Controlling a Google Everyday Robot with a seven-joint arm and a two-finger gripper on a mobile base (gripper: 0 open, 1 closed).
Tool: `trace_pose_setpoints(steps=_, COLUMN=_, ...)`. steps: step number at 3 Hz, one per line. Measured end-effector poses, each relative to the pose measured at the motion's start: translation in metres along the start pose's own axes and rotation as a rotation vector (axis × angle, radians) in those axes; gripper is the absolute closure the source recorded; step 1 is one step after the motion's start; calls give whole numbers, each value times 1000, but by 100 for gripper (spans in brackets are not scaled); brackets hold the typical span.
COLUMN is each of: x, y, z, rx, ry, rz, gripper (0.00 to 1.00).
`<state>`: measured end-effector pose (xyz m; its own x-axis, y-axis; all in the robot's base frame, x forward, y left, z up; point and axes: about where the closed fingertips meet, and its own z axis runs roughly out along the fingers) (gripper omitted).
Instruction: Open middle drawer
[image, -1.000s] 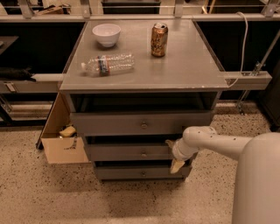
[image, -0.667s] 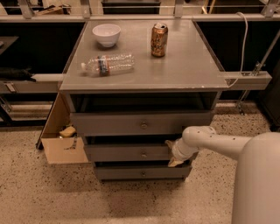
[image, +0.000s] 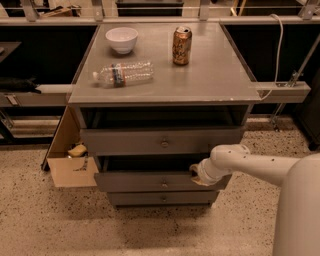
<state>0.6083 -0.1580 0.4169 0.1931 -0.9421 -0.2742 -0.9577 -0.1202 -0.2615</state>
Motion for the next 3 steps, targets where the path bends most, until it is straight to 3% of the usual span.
trace_pose_setpoints(steps=1, x=-4, y=1, z=-4, rx=-8, ry=-9, rz=2, gripper=98)
trace_pose_setpoints(steps=3, x=-6, y=2, z=-8, rx=-13, ry=-13, rz=2, gripper=51)
